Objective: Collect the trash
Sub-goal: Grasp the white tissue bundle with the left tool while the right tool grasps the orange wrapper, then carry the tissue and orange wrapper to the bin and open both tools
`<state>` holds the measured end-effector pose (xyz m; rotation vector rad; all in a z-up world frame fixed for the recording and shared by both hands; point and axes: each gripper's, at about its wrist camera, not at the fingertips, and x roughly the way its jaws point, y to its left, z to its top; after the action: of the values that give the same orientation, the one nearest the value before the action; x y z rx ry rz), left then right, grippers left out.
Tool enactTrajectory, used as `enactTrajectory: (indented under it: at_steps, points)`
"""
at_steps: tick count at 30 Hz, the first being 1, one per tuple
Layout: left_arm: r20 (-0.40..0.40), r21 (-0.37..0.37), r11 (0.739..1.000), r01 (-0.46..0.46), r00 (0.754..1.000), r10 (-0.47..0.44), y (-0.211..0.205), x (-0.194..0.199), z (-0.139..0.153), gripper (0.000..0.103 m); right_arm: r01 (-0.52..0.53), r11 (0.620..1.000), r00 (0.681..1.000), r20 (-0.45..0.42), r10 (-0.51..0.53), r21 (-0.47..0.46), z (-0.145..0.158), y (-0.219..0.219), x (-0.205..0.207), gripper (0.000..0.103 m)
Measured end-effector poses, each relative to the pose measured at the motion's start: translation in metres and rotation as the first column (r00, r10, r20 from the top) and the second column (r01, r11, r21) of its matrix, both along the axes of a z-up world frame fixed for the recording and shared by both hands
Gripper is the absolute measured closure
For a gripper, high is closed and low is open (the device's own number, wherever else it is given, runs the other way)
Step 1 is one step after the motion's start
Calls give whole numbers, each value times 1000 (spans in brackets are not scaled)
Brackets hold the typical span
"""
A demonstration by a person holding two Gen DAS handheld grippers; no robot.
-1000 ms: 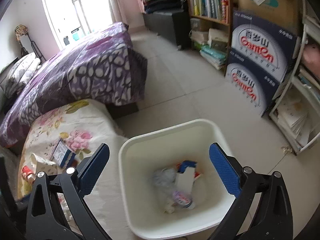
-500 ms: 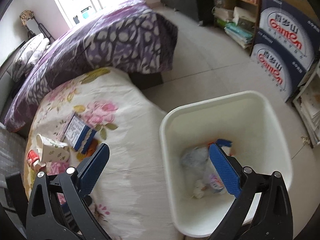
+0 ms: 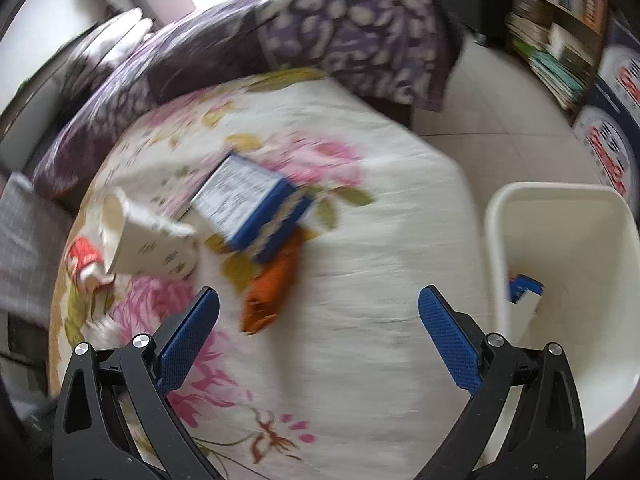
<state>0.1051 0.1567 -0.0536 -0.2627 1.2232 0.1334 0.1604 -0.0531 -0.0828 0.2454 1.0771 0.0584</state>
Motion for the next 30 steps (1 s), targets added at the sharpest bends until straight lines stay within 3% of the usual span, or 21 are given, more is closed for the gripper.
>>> enactTrajectory:
  at_steps: [4, 10, 12, 19, 25, 30]
  points:
    - [36, 5, 1000, -13, 999, 12, 12, -1, 14, 67, -43, 999, 999, 15, 43, -26, -7, 20, 2, 13]
    - [66, 22, 1000, -14, 998, 12, 20, -5, 23, 67, -71, 994, 997, 20, 73, -83, -17, 34, 6, 44]
    - [68, 22, 1000, -19, 998, 17, 23, -4, 23, 67, -73, 994, 997, 27, 75, -79, -18, 35, 7, 79]
    - [113, 64, 996, -59, 992, 51, 31, -4, 33, 67, -80, 997, 995, 61, 80, 7, -9, 28, 3, 83]
    - [213, 114, 989, -97, 974, 71, 30, -7, 58, 67, -119, 985, 983, 152, 100, 121, 25, 24, -10, 83]
    - [303, 152, 982, -113, 951, 63, 24, -11, 82, 67, -138, 982, 966, 237, 105, 130, 55, 21, -25, 83]
